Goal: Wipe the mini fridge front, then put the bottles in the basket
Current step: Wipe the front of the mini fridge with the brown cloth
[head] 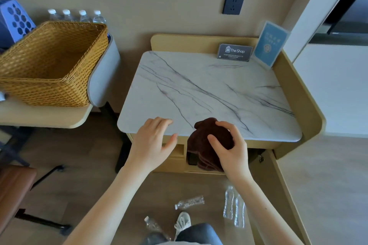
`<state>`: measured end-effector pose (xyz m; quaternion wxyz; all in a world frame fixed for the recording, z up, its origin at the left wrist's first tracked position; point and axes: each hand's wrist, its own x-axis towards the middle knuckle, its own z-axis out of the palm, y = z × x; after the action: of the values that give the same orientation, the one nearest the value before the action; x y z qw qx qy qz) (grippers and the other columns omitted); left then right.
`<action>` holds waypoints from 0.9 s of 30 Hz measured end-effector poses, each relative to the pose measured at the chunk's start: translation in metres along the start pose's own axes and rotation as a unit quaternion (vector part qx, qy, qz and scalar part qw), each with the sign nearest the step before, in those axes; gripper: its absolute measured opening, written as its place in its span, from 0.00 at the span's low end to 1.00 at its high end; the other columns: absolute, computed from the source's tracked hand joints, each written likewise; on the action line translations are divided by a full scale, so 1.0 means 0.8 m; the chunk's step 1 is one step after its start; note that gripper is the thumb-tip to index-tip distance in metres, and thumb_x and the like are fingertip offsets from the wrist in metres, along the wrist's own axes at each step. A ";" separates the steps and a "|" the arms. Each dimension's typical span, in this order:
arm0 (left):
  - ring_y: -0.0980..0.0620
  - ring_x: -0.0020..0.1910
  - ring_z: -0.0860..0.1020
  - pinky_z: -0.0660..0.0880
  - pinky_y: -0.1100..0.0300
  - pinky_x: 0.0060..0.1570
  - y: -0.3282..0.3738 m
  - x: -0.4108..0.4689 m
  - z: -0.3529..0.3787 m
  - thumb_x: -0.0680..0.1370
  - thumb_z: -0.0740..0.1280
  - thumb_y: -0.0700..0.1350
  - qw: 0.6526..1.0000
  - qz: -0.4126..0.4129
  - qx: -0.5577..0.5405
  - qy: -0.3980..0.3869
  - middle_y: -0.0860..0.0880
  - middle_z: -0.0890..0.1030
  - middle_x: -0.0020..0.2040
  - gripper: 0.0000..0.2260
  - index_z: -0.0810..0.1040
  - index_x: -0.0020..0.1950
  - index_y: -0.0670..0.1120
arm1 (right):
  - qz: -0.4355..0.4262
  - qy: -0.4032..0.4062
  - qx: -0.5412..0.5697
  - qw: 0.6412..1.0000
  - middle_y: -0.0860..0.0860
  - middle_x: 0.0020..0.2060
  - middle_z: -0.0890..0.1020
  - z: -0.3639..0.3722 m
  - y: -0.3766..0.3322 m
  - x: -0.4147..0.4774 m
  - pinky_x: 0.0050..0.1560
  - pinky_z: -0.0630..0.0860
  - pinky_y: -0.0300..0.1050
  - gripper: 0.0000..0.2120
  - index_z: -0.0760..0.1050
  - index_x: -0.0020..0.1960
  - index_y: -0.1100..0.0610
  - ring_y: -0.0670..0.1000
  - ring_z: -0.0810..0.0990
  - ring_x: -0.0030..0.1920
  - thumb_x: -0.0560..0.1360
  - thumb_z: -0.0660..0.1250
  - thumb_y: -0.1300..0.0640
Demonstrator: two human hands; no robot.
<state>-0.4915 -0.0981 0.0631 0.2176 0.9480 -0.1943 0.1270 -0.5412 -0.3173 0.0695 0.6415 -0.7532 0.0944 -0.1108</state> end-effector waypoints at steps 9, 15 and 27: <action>0.51 0.54 0.78 0.75 0.60 0.50 0.029 -0.180 0.006 0.78 0.58 0.57 0.998 -0.017 -0.002 -0.058 0.51 0.81 0.55 0.20 0.79 0.60 0.45 | 0.030 0.063 -0.005 0.998 0.41 0.52 0.82 -0.026 0.044 -0.171 0.53 0.81 0.43 0.16 0.77 0.57 0.46 0.44 0.80 0.56 0.74 0.73 0.61; 0.52 0.53 0.79 0.78 0.60 0.48 0.068 -0.323 0.007 0.77 0.59 0.56 0.994 -0.010 -0.005 -0.105 0.53 0.81 0.54 0.20 0.80 0.60 0.46 | 0.065 0.067 -0.044 0.995 0.36 0.50 0.80 -0.045 0.071 -0.305 0.53 0.81 0.44 0.15 0.77 0.56 0.42 0.44 0.79 0.55 0.74 0.73 0.58; 0.50 0.50 0.78 0.77 0.59 0.46 0.136 -0.348 0.013 0.77 0.60 0.54 0.996 0.049 -0.003 -0.075 0.50 0.81 0.52 0.18 0.80 0.58 0.44 | 0.053 0.075 -0.059 0.994 0.38 0.51 0.80 -0.096 0.076 -0.362 0.56 0.80 0.51 0.15 0.76 0.57 0.42 0.45 0.79 0.55 0.74 0.73 0.57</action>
<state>-0.7847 -0.1056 0.0031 0.1988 0.9436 -0.2564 0.0658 -0.8406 -0.3169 0.0081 0.5921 -0.7731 0.1881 -0.1275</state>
